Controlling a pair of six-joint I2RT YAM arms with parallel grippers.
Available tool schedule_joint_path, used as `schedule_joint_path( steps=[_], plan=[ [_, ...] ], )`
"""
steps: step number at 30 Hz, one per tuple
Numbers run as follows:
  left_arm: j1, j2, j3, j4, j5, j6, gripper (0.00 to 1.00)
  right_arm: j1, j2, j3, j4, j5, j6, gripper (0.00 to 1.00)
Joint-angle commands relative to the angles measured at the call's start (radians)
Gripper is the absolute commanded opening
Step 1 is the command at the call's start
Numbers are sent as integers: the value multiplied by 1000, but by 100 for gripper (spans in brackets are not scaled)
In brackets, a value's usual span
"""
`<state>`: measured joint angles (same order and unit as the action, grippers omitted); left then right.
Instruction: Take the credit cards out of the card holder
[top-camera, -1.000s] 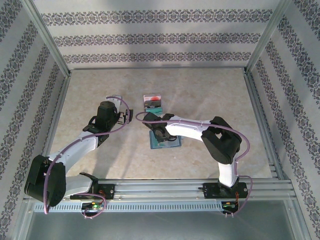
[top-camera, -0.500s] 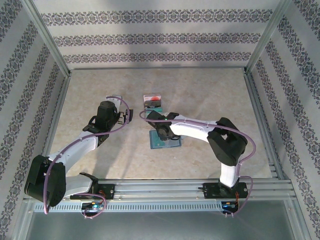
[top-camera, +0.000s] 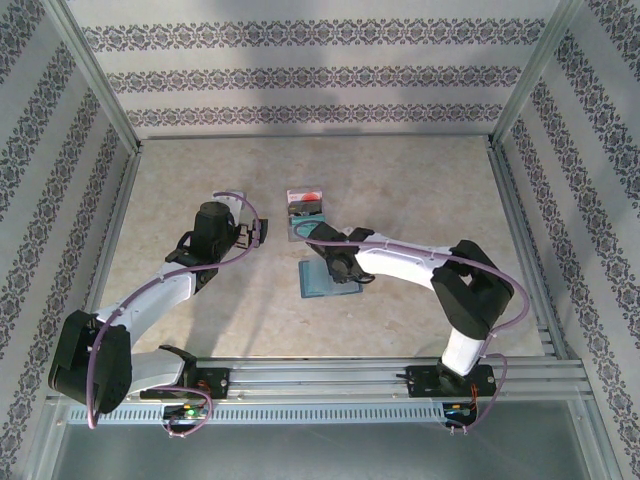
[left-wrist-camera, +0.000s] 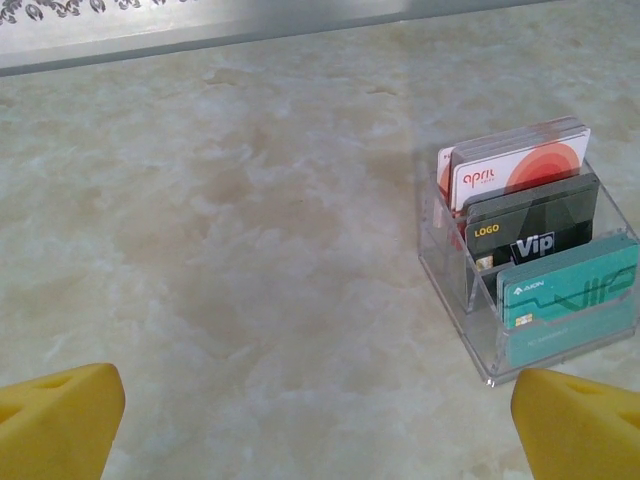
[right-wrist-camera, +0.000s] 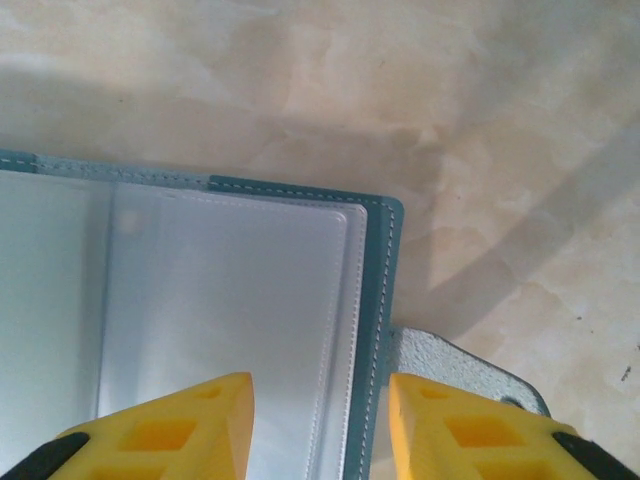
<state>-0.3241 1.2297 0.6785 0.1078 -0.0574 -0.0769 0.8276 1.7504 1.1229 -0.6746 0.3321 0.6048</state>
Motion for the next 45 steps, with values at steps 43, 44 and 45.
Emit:
schedule_joint_path(
  steps=[43,44,45],
  plan=[
    [-99,-1,18,-107,-246,-63,99,141,156,91,121,-170,-18,52],
    [-99,-2,18,-106,-245,-61,99,136,152,85,124,-169,-16,48],
    [-100,-4,18,-108,-245,-60,99,132,149,79,124,-169,-12,46]
  ],
)
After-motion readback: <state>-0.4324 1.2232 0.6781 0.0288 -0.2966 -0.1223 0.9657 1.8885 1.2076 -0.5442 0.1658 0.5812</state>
